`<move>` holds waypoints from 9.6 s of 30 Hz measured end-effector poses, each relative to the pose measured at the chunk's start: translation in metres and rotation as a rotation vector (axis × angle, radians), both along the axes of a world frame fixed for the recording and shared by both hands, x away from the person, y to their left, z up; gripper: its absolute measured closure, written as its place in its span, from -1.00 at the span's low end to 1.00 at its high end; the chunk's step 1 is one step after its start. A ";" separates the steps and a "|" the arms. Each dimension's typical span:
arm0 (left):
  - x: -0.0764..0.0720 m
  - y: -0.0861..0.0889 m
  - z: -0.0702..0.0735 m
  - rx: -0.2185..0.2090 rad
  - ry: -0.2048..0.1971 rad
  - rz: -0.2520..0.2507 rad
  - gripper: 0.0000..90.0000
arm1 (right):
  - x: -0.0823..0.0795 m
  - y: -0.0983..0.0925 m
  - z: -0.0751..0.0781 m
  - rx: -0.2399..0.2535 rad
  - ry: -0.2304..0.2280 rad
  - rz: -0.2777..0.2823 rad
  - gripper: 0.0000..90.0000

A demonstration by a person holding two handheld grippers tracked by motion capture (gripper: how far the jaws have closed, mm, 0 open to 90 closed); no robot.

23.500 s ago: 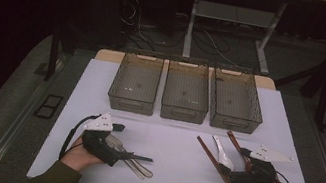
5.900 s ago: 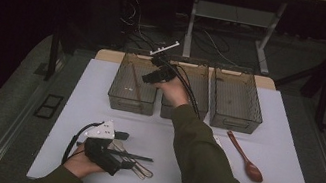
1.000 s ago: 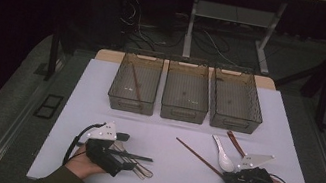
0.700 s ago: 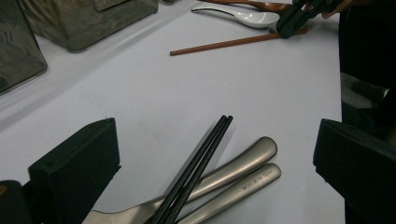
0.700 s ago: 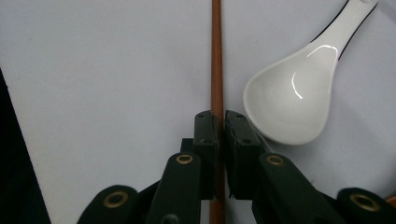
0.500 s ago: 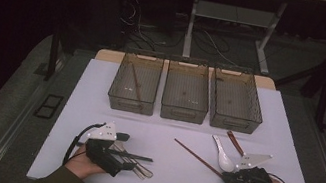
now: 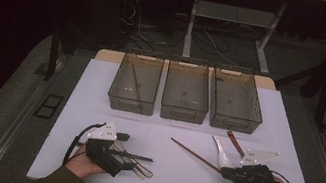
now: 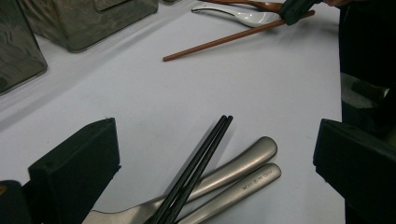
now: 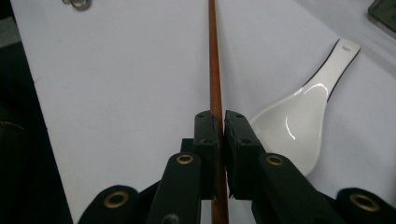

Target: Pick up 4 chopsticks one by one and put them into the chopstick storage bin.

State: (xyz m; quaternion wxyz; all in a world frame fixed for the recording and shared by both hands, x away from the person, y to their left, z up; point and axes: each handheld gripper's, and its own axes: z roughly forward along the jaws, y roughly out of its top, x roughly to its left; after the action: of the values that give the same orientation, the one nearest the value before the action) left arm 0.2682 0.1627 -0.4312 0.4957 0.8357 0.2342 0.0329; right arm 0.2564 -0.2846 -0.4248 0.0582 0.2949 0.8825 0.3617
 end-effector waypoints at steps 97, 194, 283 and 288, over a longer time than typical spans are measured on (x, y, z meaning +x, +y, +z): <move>0.002 0.001 -0.001 -0.020 0.004 0.012 -1.00 | 0.169 0.169 0.094 0.114 -0.186 -0.176 0.86; 0.004 0.001 -0.002 -0.004 0.007 0.001 -1.00 | 0.095 0.096 0.049 0.229 -0.145 -0.180 -0.62; 0.017 0.044 -0.010 0.254 0.004 -0.081 0.45 | -0.005 -0.017 -0.014 0.257 -0.127 -0.204 -0.69; 0.016 0.043 -0.011 0.262 -0.003 -0.081 0.53 | -0.004 -0.017 -0.014 0.256 -0.127 -0.205 -0.69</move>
State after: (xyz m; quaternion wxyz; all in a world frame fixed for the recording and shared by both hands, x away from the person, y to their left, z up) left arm 0.2839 0.2058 -0.4417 0.3836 0.9019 0.1935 0.0442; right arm 0.2524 -0.3013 -0.4388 0.1127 0.3649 0.7891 0.4811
